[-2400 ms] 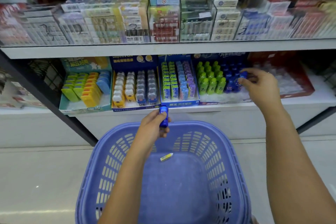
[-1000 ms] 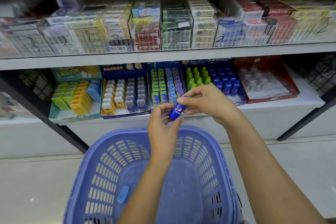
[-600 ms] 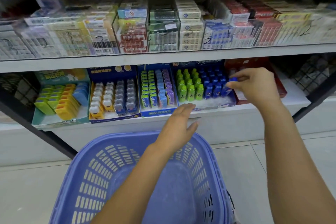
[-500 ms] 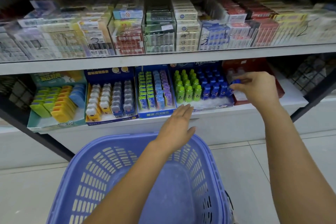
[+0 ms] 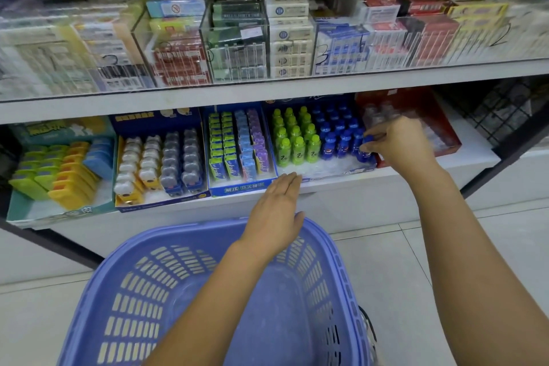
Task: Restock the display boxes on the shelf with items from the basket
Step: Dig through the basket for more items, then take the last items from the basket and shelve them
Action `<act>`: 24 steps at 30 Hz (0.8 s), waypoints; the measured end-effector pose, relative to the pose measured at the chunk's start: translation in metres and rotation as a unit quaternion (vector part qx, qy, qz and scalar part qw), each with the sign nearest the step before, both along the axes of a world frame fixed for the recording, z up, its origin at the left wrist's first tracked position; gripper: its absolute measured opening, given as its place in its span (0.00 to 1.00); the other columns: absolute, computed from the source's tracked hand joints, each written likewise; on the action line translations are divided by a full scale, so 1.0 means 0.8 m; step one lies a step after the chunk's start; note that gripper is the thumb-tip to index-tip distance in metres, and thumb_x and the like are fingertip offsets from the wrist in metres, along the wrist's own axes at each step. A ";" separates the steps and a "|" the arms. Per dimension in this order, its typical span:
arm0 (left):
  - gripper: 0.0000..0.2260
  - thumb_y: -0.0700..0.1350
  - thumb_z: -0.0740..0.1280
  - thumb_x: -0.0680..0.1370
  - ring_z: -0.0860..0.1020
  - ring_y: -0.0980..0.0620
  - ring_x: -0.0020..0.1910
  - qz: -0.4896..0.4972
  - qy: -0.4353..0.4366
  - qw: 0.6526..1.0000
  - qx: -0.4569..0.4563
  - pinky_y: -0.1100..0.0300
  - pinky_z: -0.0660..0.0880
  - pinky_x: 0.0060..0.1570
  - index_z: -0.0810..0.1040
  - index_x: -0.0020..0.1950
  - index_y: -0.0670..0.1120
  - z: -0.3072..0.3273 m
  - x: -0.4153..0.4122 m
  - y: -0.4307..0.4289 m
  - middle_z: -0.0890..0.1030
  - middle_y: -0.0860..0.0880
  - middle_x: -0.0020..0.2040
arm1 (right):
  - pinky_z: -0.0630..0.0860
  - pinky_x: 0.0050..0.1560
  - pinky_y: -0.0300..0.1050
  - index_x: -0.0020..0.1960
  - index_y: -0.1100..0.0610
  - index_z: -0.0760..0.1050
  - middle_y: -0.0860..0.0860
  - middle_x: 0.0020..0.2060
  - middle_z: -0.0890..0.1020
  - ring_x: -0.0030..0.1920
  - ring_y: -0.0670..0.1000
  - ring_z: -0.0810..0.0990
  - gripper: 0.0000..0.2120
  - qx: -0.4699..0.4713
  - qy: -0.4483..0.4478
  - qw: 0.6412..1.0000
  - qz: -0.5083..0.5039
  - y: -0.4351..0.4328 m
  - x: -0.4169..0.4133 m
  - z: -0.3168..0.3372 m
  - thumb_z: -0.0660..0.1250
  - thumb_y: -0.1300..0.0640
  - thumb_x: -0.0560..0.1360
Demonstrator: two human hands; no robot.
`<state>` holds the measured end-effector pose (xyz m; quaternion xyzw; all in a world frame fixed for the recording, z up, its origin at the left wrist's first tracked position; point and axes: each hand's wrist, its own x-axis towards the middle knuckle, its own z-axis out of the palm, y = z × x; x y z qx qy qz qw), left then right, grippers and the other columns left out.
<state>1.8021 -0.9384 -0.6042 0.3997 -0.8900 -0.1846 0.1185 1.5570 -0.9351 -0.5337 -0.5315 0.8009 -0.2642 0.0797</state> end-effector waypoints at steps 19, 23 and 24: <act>0.08 0.42 0.65 0.77 0.76 0.56 0.40 0.111 0.145 0.970 0.162 0.71 0.71 0.41 0.79 0.55 0.44 -0.004 0.081 -0.015 0.81 0.50 0.46 | 0.70 0.48 0.42 0.55 0.59 0.79 0.58 0.50 0.80 0.46 0.54 0.77 0.15 -0.069 0.010 0.997 -0.043 0.018 0.076 -0.006 0.73 0.55 0.71; 0.07 0.39 0.67 0.75 0.80 0.49 0.48 0.188 -0.037 0.958 0.214 0.60 0.72 0.46 0.80 0.52 0.40 -0.061 0.150 -0.006 0.83 0.41 0.50 | 0.71 0.43 0.41 0.45 0.56 0.81 0.51 0.37 0.81 0.41 0.50 0.78 0.07 0.074 -0.057 0.981 0.170 0.021 0.183 -0.039 0.73 0.54 0.70; 0.09 0.40 0.67 0.75 0.80 0.47 0.52 0.195 -0.089 0.950 0.227 0.58 0.73 0.50 0.80 0.53 0.40 -0.077 0.166 0.001 0.82 0.41 0.52 | 0.73 0.46 0.42 0.47 0.57 0.81 0.52 0.40 0.83 0.44 0.51 0.80 0.08 0.126 -0.062 0.964 0.227 0.023 0.210 -0.057 0.73 0.54 0.70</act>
